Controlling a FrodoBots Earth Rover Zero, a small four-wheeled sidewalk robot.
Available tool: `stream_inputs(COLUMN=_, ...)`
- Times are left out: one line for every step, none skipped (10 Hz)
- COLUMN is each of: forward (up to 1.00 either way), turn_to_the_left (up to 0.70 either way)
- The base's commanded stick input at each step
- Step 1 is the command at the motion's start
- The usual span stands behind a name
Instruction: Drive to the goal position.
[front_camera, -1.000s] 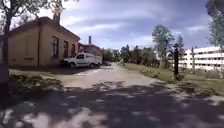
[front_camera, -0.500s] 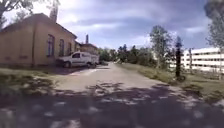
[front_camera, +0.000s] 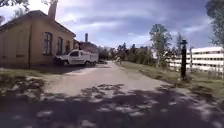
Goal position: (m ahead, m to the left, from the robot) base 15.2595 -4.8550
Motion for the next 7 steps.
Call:
stream_inputs(forward=0.7, turn_to_the_left=0.06)
stream_inputs(forward=0.7, turn_to_the_left=0.06)
stream_inputs(forward=0.7, turn_to_the_left=0.06)
stream_inputs(forward=0.7, turn_to_the_left=0.06)
stream_inputs(forward=0.7, turn_to_the_left=0.06)
stream_inputs(forward=0.7, turn_to_the_left=0.06)
stream_inputs(forward=0.7, turn_to_the_left=0.06)
